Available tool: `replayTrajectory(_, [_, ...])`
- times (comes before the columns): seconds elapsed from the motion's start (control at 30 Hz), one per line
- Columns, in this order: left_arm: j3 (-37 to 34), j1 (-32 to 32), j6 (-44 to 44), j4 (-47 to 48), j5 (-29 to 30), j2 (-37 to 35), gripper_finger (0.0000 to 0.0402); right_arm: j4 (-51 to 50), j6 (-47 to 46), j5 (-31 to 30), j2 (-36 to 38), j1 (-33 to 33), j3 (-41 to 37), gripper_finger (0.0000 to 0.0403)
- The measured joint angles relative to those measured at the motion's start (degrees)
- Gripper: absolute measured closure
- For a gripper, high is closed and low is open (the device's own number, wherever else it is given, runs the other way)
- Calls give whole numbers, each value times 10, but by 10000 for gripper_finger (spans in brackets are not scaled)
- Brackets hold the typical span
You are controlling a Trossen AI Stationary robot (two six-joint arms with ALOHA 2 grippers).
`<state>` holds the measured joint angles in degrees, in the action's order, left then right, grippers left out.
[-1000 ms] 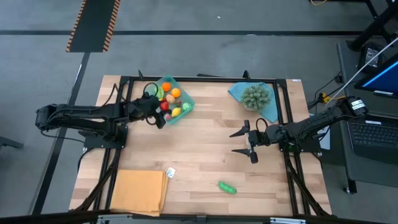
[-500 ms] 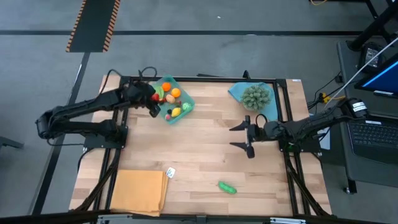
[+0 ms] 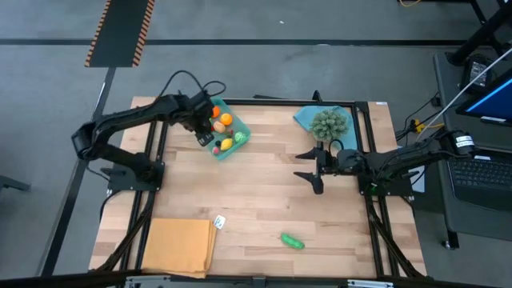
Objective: Pick and placing Produce into tupperware
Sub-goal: Put the red strawberry into the blue bin
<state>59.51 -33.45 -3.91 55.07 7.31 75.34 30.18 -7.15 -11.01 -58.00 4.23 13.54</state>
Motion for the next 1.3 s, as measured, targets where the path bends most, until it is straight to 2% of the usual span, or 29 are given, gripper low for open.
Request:
replayTrajectory(0.27, [45, 0, 11, 0, 0, 34, 214, -18, 1, 1, 0, 0, 0, 91])
replayTrajectory(1.3, [45, 1, -19, 10, -11, 34, 214, -18, 14, 0, 0, 0, 0, 91])
